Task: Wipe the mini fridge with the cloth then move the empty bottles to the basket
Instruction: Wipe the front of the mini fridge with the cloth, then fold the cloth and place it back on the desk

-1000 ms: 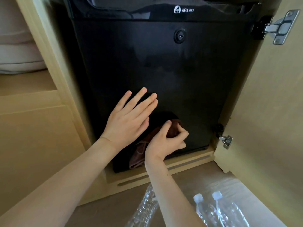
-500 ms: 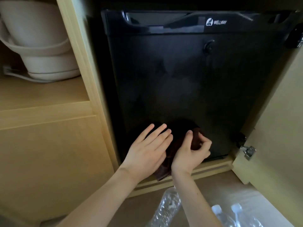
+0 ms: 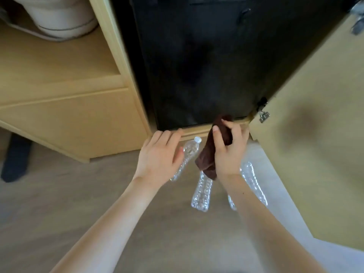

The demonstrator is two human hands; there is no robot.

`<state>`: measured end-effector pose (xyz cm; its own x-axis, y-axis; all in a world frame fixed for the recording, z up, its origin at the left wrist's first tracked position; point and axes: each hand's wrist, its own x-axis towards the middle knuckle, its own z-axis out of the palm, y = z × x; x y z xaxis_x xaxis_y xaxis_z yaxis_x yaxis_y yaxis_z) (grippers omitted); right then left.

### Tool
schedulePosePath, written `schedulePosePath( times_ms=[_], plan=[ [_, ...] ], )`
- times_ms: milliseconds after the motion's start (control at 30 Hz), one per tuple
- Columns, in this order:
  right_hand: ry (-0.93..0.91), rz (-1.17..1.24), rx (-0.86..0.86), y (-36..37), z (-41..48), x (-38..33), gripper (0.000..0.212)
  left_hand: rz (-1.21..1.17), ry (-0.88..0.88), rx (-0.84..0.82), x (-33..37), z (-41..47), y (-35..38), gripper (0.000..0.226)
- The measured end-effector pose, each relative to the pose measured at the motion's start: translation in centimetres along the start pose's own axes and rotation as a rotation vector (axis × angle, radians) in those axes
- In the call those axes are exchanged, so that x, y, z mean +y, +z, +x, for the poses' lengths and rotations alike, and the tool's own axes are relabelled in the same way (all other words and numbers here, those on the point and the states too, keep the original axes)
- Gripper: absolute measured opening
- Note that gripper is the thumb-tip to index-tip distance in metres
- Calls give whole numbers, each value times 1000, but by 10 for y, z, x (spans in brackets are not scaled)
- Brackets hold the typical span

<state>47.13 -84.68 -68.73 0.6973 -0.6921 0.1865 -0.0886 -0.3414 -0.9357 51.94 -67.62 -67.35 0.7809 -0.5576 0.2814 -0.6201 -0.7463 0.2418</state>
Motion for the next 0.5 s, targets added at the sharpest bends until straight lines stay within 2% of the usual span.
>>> schedulePosePath(
  times_ms=[100, 300, 400, 500],
  plan=[
    [74, -51, -121, -42, -26, -57, 18, 18, -83, -84, 26, -24, -67, 41],
    [182, -166, -303, -147, -58, -261, 19, -98, -175, -260, 110, -53, -285, 29],
    [211, -148, -387, -195, -70, -372, 19, -150, -203, -248, 149, -58, -398, 29],
    [166, -119, -436, -237, -79, -462, 19, -164, -204, -213, 179, -57, -495, 33]
  ],
)
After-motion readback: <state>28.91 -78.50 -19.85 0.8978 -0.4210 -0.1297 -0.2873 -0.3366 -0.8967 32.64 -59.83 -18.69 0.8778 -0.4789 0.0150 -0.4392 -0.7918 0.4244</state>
